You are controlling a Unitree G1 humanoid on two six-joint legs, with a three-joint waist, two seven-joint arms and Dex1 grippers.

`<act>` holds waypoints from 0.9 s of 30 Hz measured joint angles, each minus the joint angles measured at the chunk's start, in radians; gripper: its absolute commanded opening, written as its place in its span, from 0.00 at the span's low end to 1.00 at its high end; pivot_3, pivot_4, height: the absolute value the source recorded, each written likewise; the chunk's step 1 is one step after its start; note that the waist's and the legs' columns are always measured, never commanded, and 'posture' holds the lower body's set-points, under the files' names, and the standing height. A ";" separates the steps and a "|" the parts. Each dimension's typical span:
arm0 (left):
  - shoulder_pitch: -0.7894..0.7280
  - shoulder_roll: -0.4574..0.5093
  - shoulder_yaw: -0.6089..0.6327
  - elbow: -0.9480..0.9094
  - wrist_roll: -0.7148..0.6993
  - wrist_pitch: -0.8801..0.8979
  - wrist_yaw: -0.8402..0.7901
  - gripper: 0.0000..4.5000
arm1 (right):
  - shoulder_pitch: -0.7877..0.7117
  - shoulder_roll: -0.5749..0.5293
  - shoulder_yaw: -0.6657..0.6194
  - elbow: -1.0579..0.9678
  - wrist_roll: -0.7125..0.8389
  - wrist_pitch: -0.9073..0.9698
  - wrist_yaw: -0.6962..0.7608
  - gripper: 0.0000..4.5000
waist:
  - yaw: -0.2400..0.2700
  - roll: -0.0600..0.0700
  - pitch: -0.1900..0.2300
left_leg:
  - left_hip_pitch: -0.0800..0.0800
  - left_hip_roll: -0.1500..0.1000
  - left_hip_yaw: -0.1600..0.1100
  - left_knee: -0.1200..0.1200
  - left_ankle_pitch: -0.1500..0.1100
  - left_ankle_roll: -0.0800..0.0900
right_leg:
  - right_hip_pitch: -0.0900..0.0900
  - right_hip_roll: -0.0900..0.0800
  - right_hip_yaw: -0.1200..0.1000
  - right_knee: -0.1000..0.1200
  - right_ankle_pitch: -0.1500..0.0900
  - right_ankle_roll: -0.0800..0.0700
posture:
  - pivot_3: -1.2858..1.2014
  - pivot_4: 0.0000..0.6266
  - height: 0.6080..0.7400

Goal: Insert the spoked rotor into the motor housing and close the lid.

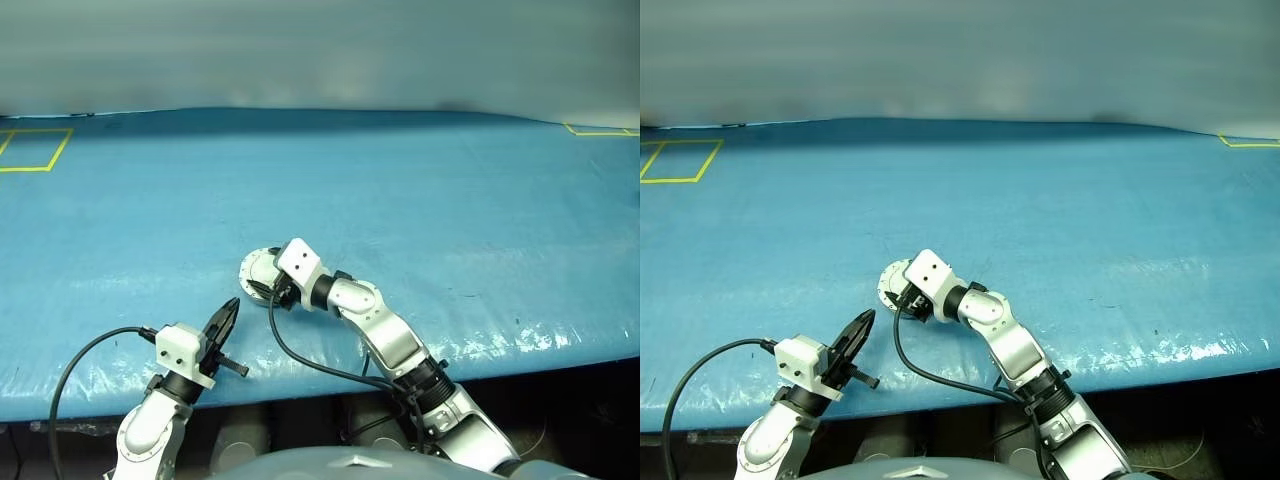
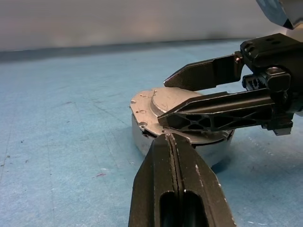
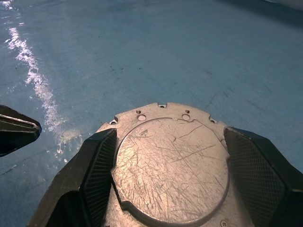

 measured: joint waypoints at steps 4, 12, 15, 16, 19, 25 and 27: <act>0.000 0.002 0.000 0.000 0.000 0.002 -0.001 0.00 | -0.003 0.000 0.000 -0.003 0.000 0.019 0.006 0.73 | 0.000 0.000 0.000 | 0.001 0.000 0.000 0.000 0.000 0.000 | 0.000 0.000 0.000 0.000 0.000 0.000 | 0.52 0.24 1.00; -0.001 0.004 0.000 0.006 -0.001 0.001 -0.005 0.00 | -0.010 0.005 -0.009 -0.012 0.015 0.065 0.026 0.99 | 0.000 -0.001 -0.001 | 0.001 0.000 0.000 0.000 0.000 0.000 | 0.000 0.000 0.000 0.000 0.001 -0.001 | 0.52 0.24 1.00; -0.005 0.004 0.000 0.025 -0.001 0.000 -0.010 0.00 | -0.009 0.008 -0.008 -0.011 0.015 0.066 0.023 0.99 | -0.001 -0.001 -0.001 | 0.001 0.000 0.001 0.000 0.000 0.000 | 0.000 0.000 0.000 0.000 0.000 -0.001 | 0.52 0.24 1.00; -0.005 0.004 0.000 0.028 -0.001 0.000 -0.011 0.00 | -0.009 0.009 -0.008 -0.011 0.015 0.066 0.023 0.99 | 0.000 -0.001 -0.001 | 0.001 0.000 0.001 0.000 0.000 0.000 | 0.000 0.000 0.000 0.000 0.000 -0.001 | 0.52 0.24 1.00; -0.005 0.005 0.001 0.030 -0.002 -0.002 -0.017 0.00 | -0.008 0.009 -0.009 -0.012 0.016 0.067 0.023 0.91 | 0.000 -0.001 -0.001 | 0.001 0.000 0.001 0.000 0.000 0.000 | 0.000 0.000 0.000 0.000 0.000 -0.001 | 0.52 0.24 1.00; -0.005 0.004 0.001 0.031 -0.002 -0.003 -0.022 0.00 | -0.005 0.012 -0.013 -0.012 0.021 0.068 0.021 0.72 | 0.000 -0.001 -0.001 | 0.001 0.001 0.001 0.000 0.000 0.000 | 0.000 0.000 0.000 0.000 0.000 -0.001 | 0.52 0.24 1.00; -0.005 0.004 0.001 0.031 -0.002 -0.003 -0.022 0.00 | -0.005 0.012 -0.014 -0.012 0.023 0.070 0.022 0.72 | 0.000 -0.001 -0.001 | 0.001 0.001 0.001 0.000 0.000 0.000 | 0.000 0.000 0.000 0.000 0.001 -0.001 | 0.52 0.24 1.00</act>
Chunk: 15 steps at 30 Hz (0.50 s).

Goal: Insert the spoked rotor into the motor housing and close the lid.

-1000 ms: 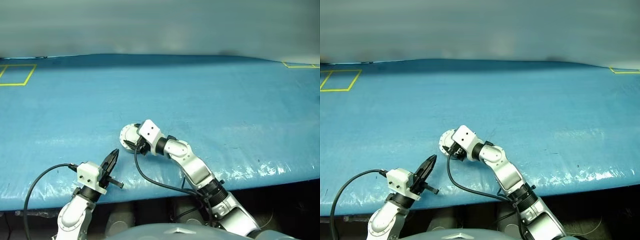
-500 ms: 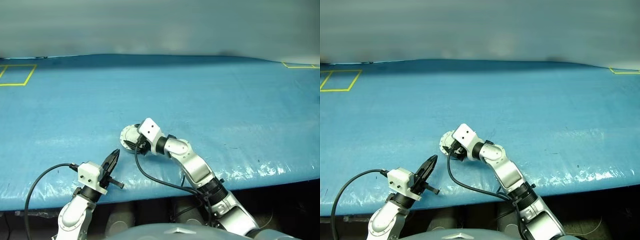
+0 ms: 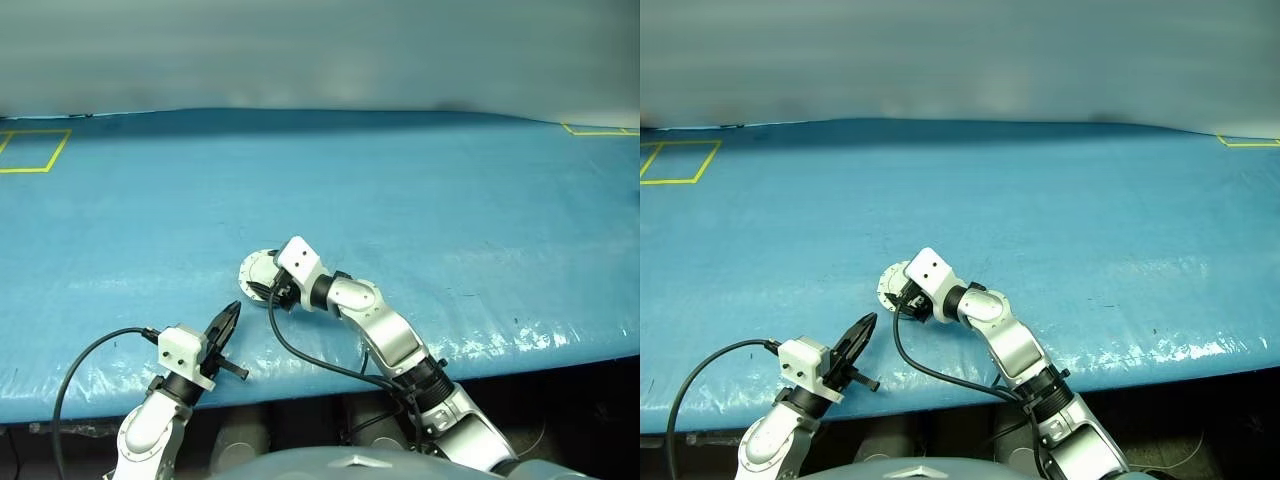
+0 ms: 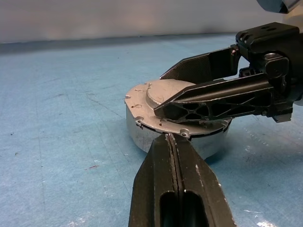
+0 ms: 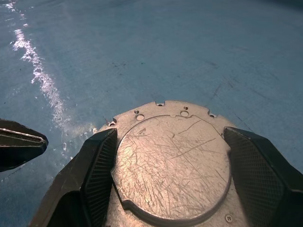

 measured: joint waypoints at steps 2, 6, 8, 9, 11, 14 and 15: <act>0.000 0.000 0.000 0.000 0.000 0.000 0.000 0.00 | -0.001 0.001 -0.001 -0.002 0.002 0.006 0.000 0.72 | 0.000 0.000 0.000 | 0.000 0.000 0.000 0.000 0.000 0.000 | 0.000 0.000 0.000 0.000 0.000 0.000 | 0.52 0.24 1.00; 0.000 -0.001 0.000 0.000 0.000 -0.001 0.000 0.00 | -0.005 0.001 -0.001 -0.004 0.003 0.017 -0.001 0.72 | 0.000 0.000 0.000 | 0.000 0.000 0.000 0.000 0.000 0.000 | 0.000 0.000 0.000 0.000 0.000 0.000 | 0.52 0.24 1.00; -0.001 -0.001 0.000 0.001 -0.001 -0.001 0.000 0.00 | -0.009 -0.003 0.002 -0.005 0.002 0.021 0.001 0.72 | 0.000 0.000 0.000 | 0.000 0.000 0.000 0.000 0.000 0.000 | 0.000 0.000 0.000 0.000 0.000 0.000 | 0.52 0.24 1.00; -0.001 -0.001 0.000 0.001 -0.001 -0.001 0.000 0.00 | -0.011 -0.005 0.005 -0.008 0.001 0.026 0.003 0.72 | 0.000 0.000 0.000 | 0.000 0.000 0.000 0.000 0.000 0.000 | 0.000 0.000 0.000 0.000 0.000 0.000 | 0.52 0.24 1.00; -0.003 -0.001 0.000 0.004 -0.001 -0.002 -0.001 0.00 | -0.020 -0.014 0.014 -0.014 -0.005 0.038 0.009 0.72 | 0.000 0.000 0.000 | 0.000 0.000 0.000 0.000 0.000 0.000 | 0.000 0.000 0.000 0.000 0.000 0.000 | 0.52 0.24 1.00; -0.006 -0.001 0.000 0.009 -0.005 -0.002 -0.001 0.00 | -0.033 -0.027 0.026 -0.016 -0.011 0.053 0.020 0.72 | 0.000 0.000 0.000 | 0.000 0.000 0.000 0.000 0.000 0.000 | 0.000 0.000 0.000 0.000 0.000 0.000 | 0.52 0.24 1.00; -0.006 -0.001 0.000 0.011 -0.006 -0.002 -0.001 0.00 | -0.035 -0.028 0.027 -0.017 -0.011 0.061 0.022 0.72 | 0.000 0.000 0.000 | 0.000 0.000 0.000 0.000 0.000 0.000 | 0.000 0.000 0.000 0.000 0.000 0.000 | 0.52 0.24 1.00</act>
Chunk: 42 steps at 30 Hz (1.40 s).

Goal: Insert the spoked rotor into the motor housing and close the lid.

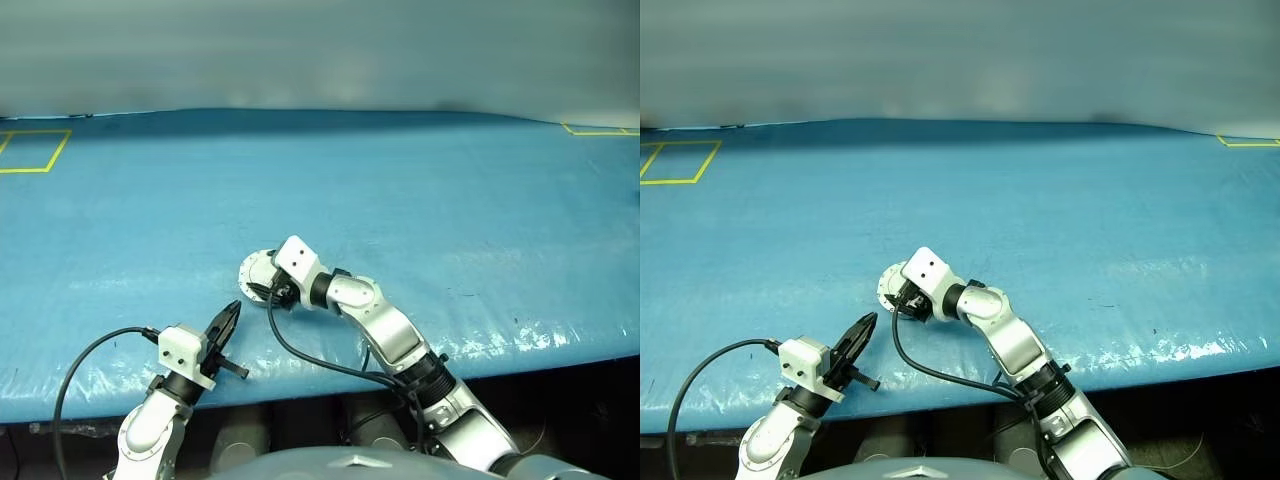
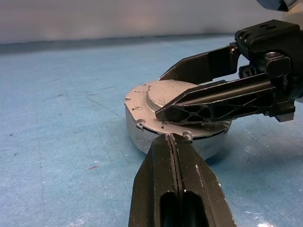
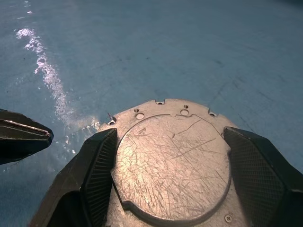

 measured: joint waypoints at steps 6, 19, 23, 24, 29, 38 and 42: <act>-0.007 0.000 0.000 0.009 -0.001 0.000 0.000 0.00 | -0.001 0.004 -0.001 0.000 -0.005 0.004 -0.010 0.72 | 0.000 0.000 0.000 | 0.000 0.000 0.000 0.000 0.000 0.000 | 0.000 0.000 0.000 0.000 0.000 0.000 | 0.52 0.24 1.00; -0.016 0.002 0.000 0.010 -0.001 0.001 -0.001 0.00 | -0.015 0.007 -0.001 -0.006 -0.006 0.056 -0.018 0.72 | 0.000 0.000 -0.001 | 0.003 0.002 0.002 0.000 0.000 0.000 | -0.001 0.000 0.000 0.000 -0.001 0.002 | 0.52 0.24 1.00; -0.019 0.004 0.000 0.010 -0.001 0.001 0.000 0.00 | -0.016 -0.012 0.003 0.004 -0.008 0.021 0.001 0.72 | 0.001 0.000 -0.002 | 0.003 0.002 0.002 0.000 0.000 0.000 | -0.001 0.000 0.000 -0.001 -0.001 0.001 | 0.52 0.24 1.00; -0.019 0.005 0.000 0.010 -0.001 0.002 0.000 0.00 | -0.016 -0.013 0.003 0.007 -0.008 0.014 0.003 0.72 | 0.001 0.000 -0.002 | 0.002 0.001 0.002 0.000 0.000 0.000 | -0.001 0.000 0.000 -0.001 0.000 0.000 | 0.52 0.24 1.00; -0.022 0.014 0.000 0.011 -0.001 0.002 0.000 0.00 | -0.017 -0.003 -0.004 0.018 -0.008 0.013 -0.005 0.72 | 0.000 0.000 -0.002 | 0.002 0.002 0.002 0.000 0.000 0.000 | -0.001 0.001 0.000 -0.001 0.002 -0.001 | 0.52 0.24 1.00; -0.057 0.036 0.031 -0.021 -0.015 0.099 0.039 0.00 | -0.019 -0.003 -0.003 0.020 -0.008 0.018 -0.004 0.72 | 0.001 0.000 -0.002 | 0.004 0.002 0.002 0.000 0.000 0.000 | -0.001 0.001 0.000 -0.001 0.000 0.002 | 0.52 0.24 1.00; -0.139 0.045 0.094 -0.096 -0.062 0.208 0.099 0.00 | -0.019 -0.003 -0.003 0.020 -0.008 0.018 -0.005 0.72 | 0.001 -0.001 -0.002 | 0.004 0.002 0.002 0.000 0.000 0.000 | 0.001 0.001 0.000 -0.001 0.001 0.001 | 0.52 0.24 1.00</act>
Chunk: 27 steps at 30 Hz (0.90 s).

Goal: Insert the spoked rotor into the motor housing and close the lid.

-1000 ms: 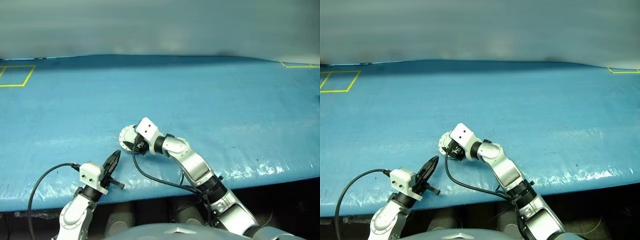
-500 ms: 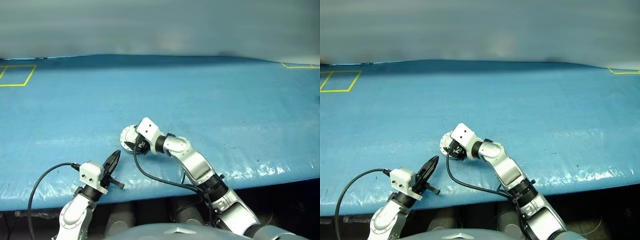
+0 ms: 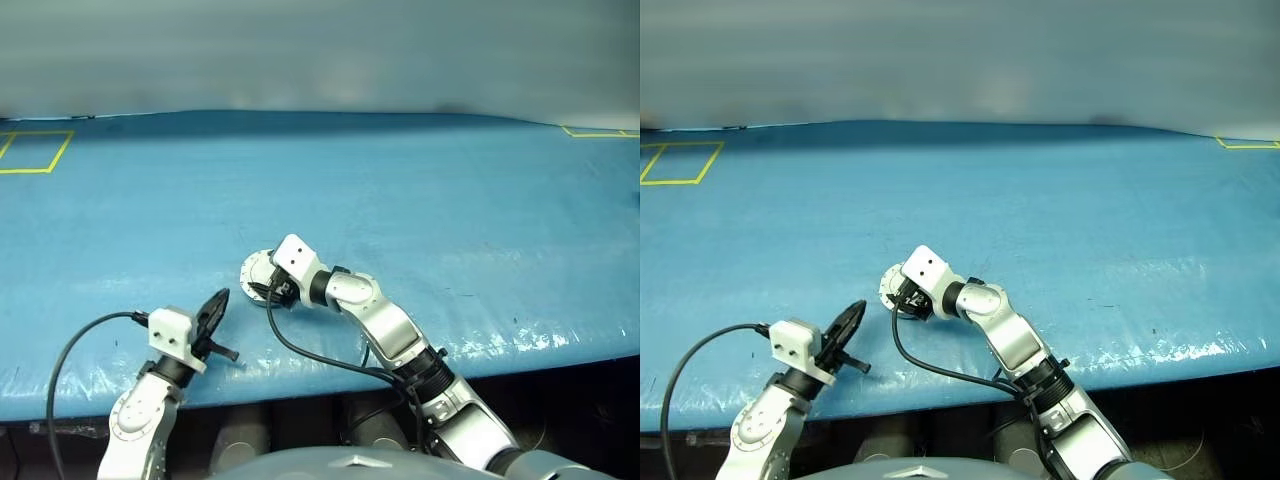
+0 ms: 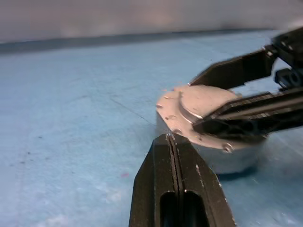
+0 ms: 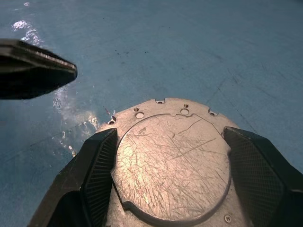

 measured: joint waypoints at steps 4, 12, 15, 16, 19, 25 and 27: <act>-0.080 0.049 0.065 -0.112 -0.133 0.240 0.057 0.00 | 0.002 0.001 0.003 -0.003 0.000 0.000 -0.001 0.72 | -0.001 0.000 0.000 | 0.000 0.000 0.000 0.000 0.000 0.000 | 0.002 0.000 0.000 0.000 0.003 -0.001 | 0.52 0.24 1.00; -0.163 0.199 0.121 -0.167 -0.457 0.653 0.045 0.00 | 0.011 0.002 0.002 -0.007 0.000 0.000 -0.015 0.72 | -0.001 0.000 0.000 | 0.003 0.000 0.000 0.000 0.000 0.000 | 0.006 0.000 0.000 -0.001 0.002 0.000 | 0.52 0.24 1.00; -0.199 0.222 0.125 -0.140 -0.497 0.720 0.038 0.00 | 0.013 0.002 0.003 -0.005 0.000 0.003 -0.019 0.72 | 0.000 0.000 0.000 | 0.011 -0.001 0.000 -0.004 0.000 0.000 | 0.010 0.000 0.000 -0.005 0.000 0.002 | 0.52 0.24 1.00; -0.211 0.222 0.127 -0.126 -0.509 0.731 0.035 0.00 | 0.013 0.002 0.003 -0.005 0.000 0.003 -0.019 0.72 | 0.000 0.000 0.000 | 0.012 -0.001 0.000 -0.004 0.000 0.000 | 0.010 0.000 0.000 -0.005 -0.001 0.002 | 0.52 0.24 1.00; -0.252 0.221 0.134 -0.086 -0.532 0.755 0.029 0.00 | 0.013 0.004 0.003 -0.005 0.000 0.003 -0.018 0.72 | 0.000 -0.001 0.000 | 0.012 -0.001 0.000 -0.006 0.000 -0.001 | 0.012 0.000 0.001 -0.005 0.000 -0.002 | 0.52 0.24 1.00; -0.341 0.225 0.117 0.016 -0.527 0.795 -0.008 0.00 | 0.013 0.005 0.004 -0.005 0.002 0.003 -0.017 0.72 | 0.000 -0.001 0.000 | 0.012 -0.001 0.000 -0.009 0.001 -0.002 | 0.012 0.000 0.001 -0.004 0.001 -0.005 | 0.52 0.24 1.00; -0.362 0.231 0.098 0.052 -0.515 0.807 -0.022 0.00 | 0.013 0.006 0.005 -0.006 0.002 0.003 -0.017 0.72 | 0.000 -0.001 0.000 | 0.012 -0.002 0.000 -0.009 0.001 -0.002 | 0.012 0.000 0.001 -0.004 0.001 -0.005 | 0.52 0.24 1.00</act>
